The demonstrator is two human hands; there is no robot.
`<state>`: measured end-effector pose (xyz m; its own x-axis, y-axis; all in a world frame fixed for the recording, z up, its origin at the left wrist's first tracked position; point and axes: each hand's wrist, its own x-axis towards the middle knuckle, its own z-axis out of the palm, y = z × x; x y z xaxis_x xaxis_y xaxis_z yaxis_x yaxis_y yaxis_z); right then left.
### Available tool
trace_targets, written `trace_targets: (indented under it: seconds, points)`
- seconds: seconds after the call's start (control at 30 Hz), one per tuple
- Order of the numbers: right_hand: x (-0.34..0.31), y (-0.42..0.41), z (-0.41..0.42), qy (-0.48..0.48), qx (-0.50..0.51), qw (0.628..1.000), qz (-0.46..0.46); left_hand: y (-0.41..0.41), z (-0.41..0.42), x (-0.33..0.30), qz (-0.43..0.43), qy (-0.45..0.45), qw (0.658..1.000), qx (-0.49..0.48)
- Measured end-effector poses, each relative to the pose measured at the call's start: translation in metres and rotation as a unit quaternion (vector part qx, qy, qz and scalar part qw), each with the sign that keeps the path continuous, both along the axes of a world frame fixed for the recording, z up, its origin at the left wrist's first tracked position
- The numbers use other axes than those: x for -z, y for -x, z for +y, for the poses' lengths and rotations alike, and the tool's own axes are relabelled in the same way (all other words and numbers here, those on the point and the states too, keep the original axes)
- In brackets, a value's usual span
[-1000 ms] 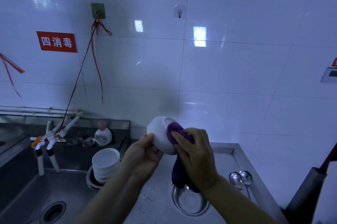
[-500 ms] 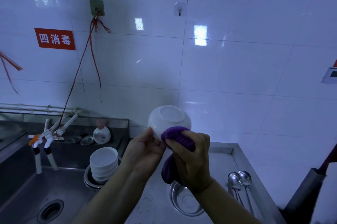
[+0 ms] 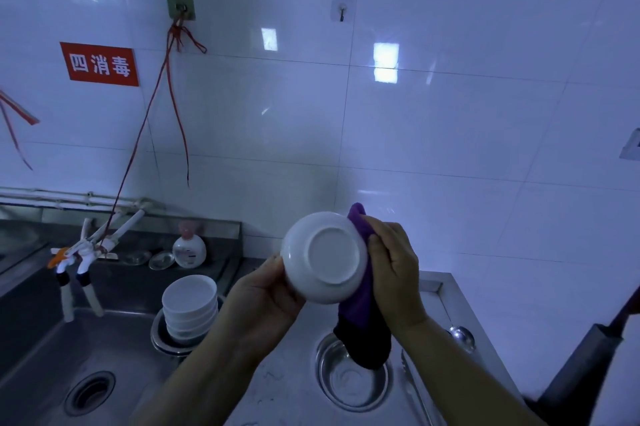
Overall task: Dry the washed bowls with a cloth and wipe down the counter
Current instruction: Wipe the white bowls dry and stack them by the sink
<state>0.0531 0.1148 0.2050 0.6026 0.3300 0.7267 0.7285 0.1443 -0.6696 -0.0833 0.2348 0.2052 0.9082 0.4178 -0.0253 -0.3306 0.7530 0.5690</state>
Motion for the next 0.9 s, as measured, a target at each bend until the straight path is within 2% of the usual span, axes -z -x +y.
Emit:
trace_targets:
  seconds: [0.17,0.3,0.43,0.67,0.73,0.8,0.87,0.9]
  points:
    - [-0.005,-0.021,-0.004,0.073,-0.021,0.997,-0.012,-0.008,-0.003,0.007,0.011,-0.109,0.994,-0.026]
    - [-0.001,-0.036,-0.005,0.135,-0.008,0.99,-0.047,-0.015,-0.012,0.013,0.048,-0.212,0.975,-0.053]
    - [0.005,-0.045,-0.003,0.165,-0.005,0.98,-0.113,-0.019,-0.021,0.02,0.128,-0.311,0.938,-0.078]
    - [0.031,-0.032,0.027,0.177,-0.079,0.96,-0.204,-0.01,-0.016,0.034,0.231,-0.438,0.86,-0.12]
    - [0.047,-0.028,0.041,0.168,-0.111,0.966,-0.161,0.0,-0.004,0.041,0.264,-0.48,0.826,-0.131]
    - [0.065,-0.024,0.055,0.171,-0.147,0.973,-0.047,0.013,0.013,0.047,0.283,-0.519,0.795,-0.133]
    - [0.085,-0.019,0.067,0.194,-0.144,0.97,0.036,0.024,0.036,0.05,0.292,-0.552,0.771,-0.129]
    - [0.096,-0.016,0.073,0.207,-0.127,0.969,0.039,0.03,0.049,0.051,0.302,-0.567,0.755,-0.131]
